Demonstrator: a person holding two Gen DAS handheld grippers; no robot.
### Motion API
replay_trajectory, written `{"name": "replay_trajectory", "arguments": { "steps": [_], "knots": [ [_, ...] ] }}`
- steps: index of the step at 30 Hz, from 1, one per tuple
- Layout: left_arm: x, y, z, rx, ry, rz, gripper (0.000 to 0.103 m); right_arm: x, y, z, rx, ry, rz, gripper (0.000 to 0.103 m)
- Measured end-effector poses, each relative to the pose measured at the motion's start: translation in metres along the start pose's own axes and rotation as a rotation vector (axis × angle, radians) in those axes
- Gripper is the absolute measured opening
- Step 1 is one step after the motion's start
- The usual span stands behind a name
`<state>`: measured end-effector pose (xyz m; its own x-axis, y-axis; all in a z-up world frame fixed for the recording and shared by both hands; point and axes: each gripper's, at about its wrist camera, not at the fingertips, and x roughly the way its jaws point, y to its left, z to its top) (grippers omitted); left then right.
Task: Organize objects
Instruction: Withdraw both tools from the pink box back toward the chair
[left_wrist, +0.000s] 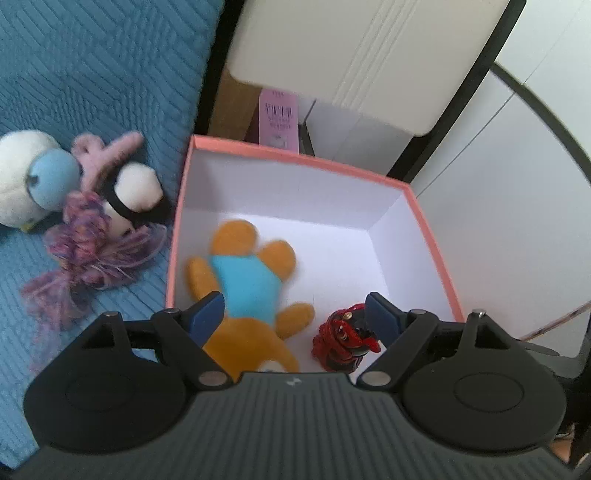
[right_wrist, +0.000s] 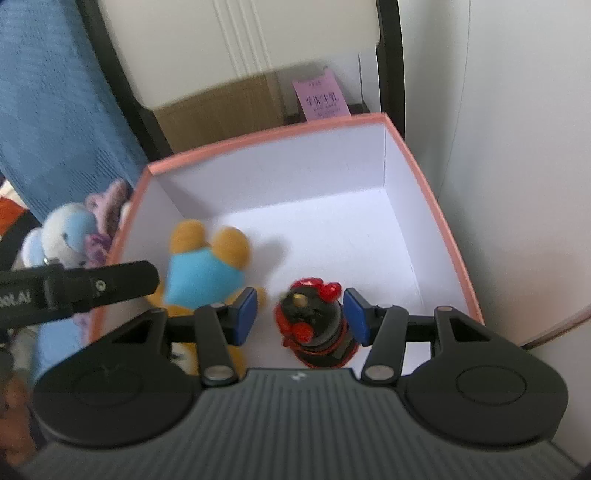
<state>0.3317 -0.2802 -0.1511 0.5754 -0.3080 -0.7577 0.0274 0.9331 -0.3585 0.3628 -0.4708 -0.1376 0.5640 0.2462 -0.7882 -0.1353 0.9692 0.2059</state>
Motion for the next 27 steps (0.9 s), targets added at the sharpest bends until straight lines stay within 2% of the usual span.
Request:
{"name": "replay_trajectory", "arguments": {
  "steps": [7, 17, 27],
  "knots": [
    [-0.054, 0.0, -0.001, 0.007, -0.082, -0.016, 0.087, -0.05, 0.025, 0.003, -0.011, -0.078, 0.025, 0.054],
    [-0.14, 0.002, -0.01, 0.043, -0.192, -0.038, 0.087, -0.116, 0.063, -0.012, -0.03, -0.14, 0.052, 0.054],
    [-0.216, 0.037, -0.04, 0.04, -0.262, -0.054, 0.087, -0.168, 0.108, -0.045, -0.058, -0.187, 0.071, 0.054]
  ]
}}
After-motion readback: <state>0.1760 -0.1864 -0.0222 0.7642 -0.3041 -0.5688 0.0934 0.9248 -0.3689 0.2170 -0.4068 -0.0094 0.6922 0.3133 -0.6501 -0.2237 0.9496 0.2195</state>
